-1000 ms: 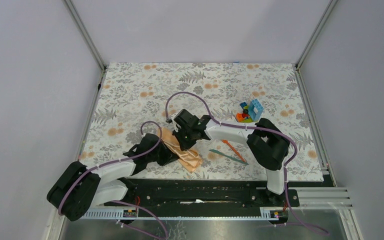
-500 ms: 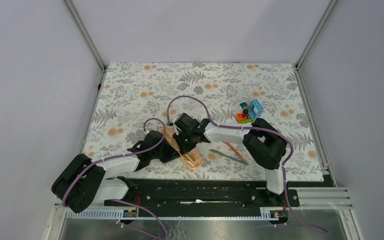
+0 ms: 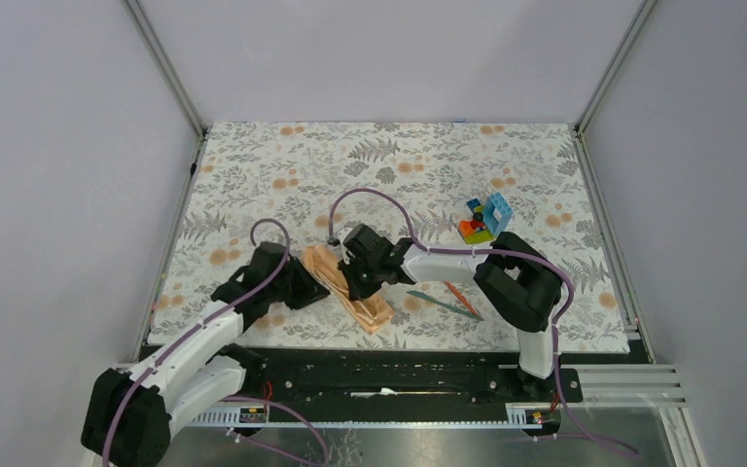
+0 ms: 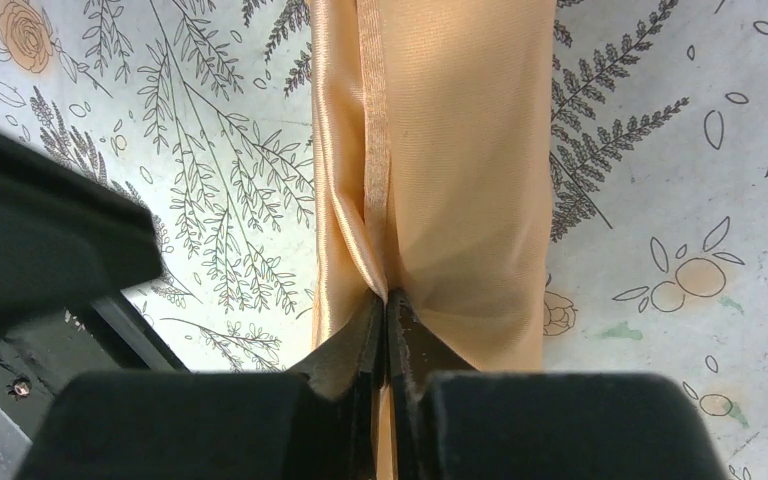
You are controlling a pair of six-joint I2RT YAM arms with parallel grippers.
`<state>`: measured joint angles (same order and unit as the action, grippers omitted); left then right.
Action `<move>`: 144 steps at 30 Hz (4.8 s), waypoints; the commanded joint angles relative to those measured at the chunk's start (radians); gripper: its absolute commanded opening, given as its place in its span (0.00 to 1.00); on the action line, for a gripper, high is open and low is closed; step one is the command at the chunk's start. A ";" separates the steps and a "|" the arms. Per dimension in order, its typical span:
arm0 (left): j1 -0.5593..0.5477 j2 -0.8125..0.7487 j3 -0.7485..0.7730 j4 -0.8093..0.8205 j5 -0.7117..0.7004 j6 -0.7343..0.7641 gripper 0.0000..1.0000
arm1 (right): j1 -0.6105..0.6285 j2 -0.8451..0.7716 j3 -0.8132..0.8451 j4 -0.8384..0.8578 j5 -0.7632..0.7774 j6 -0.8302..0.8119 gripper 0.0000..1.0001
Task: Fold the napkin into a case and place the utensils inside
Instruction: Stuff the top corner of the smaller-rectangle-folded napkin into the folded napkin, then pick up the smaller rectangle-folded napkin from the center of the board, then turn over the smaller rectangle-folded napkin at the center of the board, then smooth out the smaller rectangle-folded napkin at the center of the board.
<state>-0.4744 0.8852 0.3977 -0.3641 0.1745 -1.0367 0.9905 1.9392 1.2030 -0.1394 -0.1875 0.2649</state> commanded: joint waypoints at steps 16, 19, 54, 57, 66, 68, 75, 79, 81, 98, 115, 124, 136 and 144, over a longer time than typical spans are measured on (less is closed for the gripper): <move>0.267 0.487 0.143 0.425 0.306 0.123 0.00 | 0.011 0.006 -0.016 -0.029 0.060 -0.018 0.14; 0.267 0.523 0.126 0.444 0.273 0.139 0.00 | 0.010 -0.007 -0.015 -0.034 0.048 -0.025 0.23; 0.293 0.659 0.150 0.389 0.189 0.255 0.00 | 0.194 0.002 -0.089 0.167 0.587 -0.272 0.45; 0.292 0.604 0.186 0.331 0.180 0.273 0.00 | 0.196 -0.034 -0.123 0.222 0.589 -0.271 0.29; 0.323 0.296 0.606 -0.168 0.012 0.448 0.27 | 0.136 -0.118 -0.096 0.251 0.196 -0.124 0.00; 0.335 0.242 0.680 -0.242 -0.045 0.475 0.31 | 0.069 -0.112 -0.088 0.284 -0.074 -0.016 0.00; 0.350 0.121 0.682 -0.300 -0.027 0.456 0.34 | -0.072 0.037 -0.142 0.786 -0.697 0.581 0.00; 0.352 0.096 0.635 -0.298 0.009 0.437 0.34 | -0.140 0.166 -0.212 1.207 -0.788 0.974 0.00; 0.352 0.086 0.610 -0.284 0.026 0.431 0.34 | -0.175 0.219 -0.238 1.355 -0.793 1.094 0.00; 0.351 0.259 0.301 0.131 0.344 0.309 0.33 | -0.353 0.019 -0.200 0.499 -0.596 0.410 0.65; 0.344 0.636 0.231 0.512 0.308 0.228 0.21 | -0.235 -0.139 -0.205 0.320 -0.695 0.248 0.54; 0.233 0.860 0.497 0.387 0.196 0.401 0.38 | -0.294 -0.111 -0.279 0.275 -0.581 0.158 0.55; 0.219 0.418 0.294 0.288 0.147 0.308 0.57 | -0.338 -0.173 -0.241 0.259 -0.583 0.193 0.69; 0.335 0.613 0.133 0.580 0.165 0.256 0.55 | -0.366 -0.120 -0.408 0.470 -0.536 0.271 0.74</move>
<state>-0.1734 1.3964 0.5419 0.0544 0.3584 -0.7547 0.6296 1.7931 0.8570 0.2245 -0.7639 0.5041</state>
